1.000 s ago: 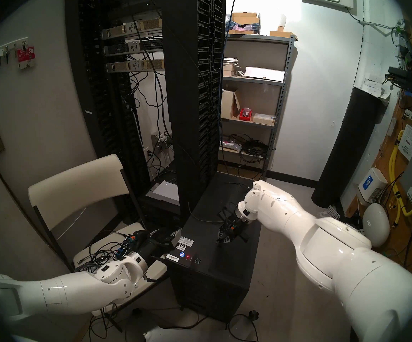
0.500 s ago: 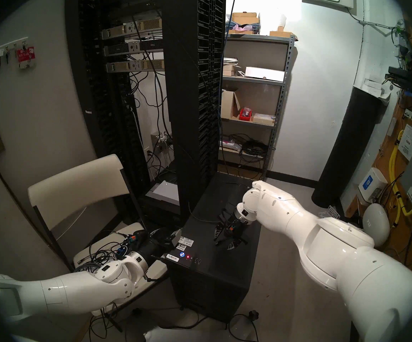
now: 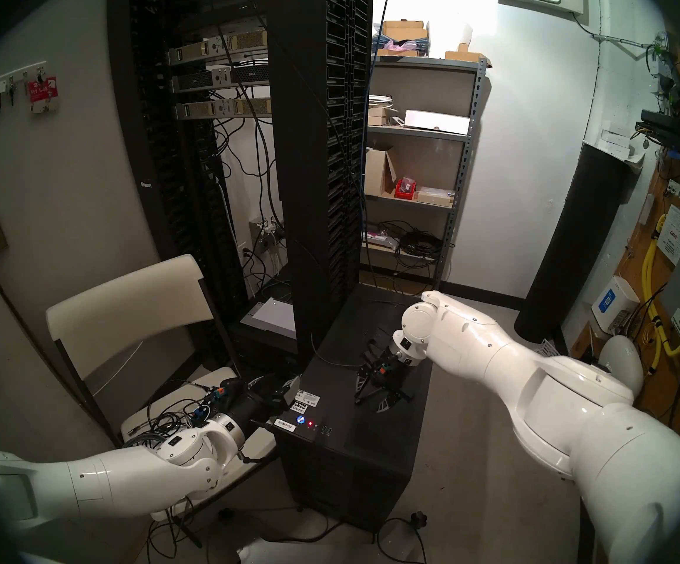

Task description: Insert the cable into the workstation's USB slot

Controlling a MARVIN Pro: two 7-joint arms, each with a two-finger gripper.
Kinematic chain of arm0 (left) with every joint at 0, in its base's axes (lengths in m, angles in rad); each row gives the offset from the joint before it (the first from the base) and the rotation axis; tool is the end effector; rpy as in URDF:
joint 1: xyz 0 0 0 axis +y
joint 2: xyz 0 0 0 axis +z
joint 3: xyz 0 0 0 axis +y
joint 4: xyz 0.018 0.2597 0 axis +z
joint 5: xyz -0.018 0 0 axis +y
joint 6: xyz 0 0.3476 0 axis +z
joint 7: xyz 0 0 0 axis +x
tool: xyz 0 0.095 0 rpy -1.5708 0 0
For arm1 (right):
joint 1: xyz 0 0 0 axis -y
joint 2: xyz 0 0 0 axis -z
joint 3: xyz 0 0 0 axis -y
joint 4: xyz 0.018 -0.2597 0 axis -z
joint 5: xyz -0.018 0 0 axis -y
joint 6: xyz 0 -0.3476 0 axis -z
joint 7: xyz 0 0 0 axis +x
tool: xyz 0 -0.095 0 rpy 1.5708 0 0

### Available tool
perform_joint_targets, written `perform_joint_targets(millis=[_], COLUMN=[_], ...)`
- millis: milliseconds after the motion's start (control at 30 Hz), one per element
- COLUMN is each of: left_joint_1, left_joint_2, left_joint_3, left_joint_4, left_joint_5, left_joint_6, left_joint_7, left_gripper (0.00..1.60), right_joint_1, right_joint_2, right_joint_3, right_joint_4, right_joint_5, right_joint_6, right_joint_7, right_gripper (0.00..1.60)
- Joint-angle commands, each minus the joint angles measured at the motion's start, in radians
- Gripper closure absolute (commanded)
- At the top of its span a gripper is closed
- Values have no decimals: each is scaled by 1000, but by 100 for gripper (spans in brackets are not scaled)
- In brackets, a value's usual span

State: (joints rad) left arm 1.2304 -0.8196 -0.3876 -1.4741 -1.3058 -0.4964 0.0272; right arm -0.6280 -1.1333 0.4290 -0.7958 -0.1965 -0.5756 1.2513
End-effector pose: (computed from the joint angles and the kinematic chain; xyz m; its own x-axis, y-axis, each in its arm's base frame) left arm 0.3636 -0.0782 -0.3985 0.3441 0.3523 0.8703 -0.3641 -0.8043 0.4695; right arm 0.5063 0.0308 -0.3316 -0.6703 0.6260 0.3986 0.7296 0.6540 0.1999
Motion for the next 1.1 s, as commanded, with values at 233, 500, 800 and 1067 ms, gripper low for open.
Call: perform_joint_targets(millis=[233,500,800,1067], left_joint_1=[-12,-12,-12,-14], left_joint_2=[-5,-6,-5,-2], left_joint_3=[-2,1,4,6], left_joint_4=[-10,-7,-7,-6], left_joint_5=[1,1,0,-1], left_joint_6=[3,5,5,9], left_joint_7=[-10,-15,-23,-30], left_gripper=[0,0,0,0], right_joint_1=[-63,-144,-244,-303], right_joint_2=[182,232,260,260], right_joint_3=[117,200,249,293], right_joint_4=[-235,-315,-384,-403], right_joint_5=[313,456,597,713], right_joint_6=[255,390,551,727], right_joint_7=[191,139,35,-56], right_gripper=[16,1,30,34])
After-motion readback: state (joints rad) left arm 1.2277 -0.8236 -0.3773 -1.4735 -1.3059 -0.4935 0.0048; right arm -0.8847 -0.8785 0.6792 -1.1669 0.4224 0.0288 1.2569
